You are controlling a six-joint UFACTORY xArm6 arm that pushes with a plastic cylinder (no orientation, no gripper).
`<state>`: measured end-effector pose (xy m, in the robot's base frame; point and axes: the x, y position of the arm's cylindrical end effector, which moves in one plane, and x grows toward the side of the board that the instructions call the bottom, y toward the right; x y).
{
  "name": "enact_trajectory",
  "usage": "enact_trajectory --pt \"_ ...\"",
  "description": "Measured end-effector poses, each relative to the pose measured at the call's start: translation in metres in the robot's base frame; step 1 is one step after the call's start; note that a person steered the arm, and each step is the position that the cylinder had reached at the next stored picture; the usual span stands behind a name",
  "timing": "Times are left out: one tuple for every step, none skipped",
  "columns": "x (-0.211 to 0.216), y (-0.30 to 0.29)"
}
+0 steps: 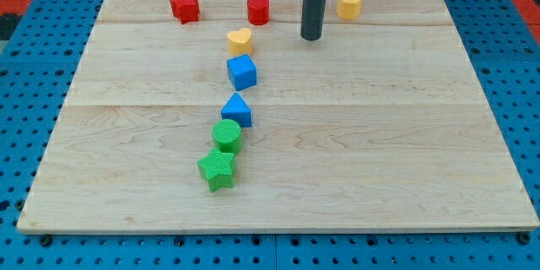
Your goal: Point at the red circle
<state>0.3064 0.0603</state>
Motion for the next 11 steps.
enact_trajectory --pt "-0.002 0.0" --pt "-0.005 0.0" --pt "-0.006 0.0" --pt "-0.006 0.0" --pt "-0.007 0.0" --pt "-0.01 0.0" --pt "-0.034 0.005" --pt "-0.062 0.008" --pt "-0.065 0.0" --pt "-0.067 -0.02" --pt "-0.076 -0.044"
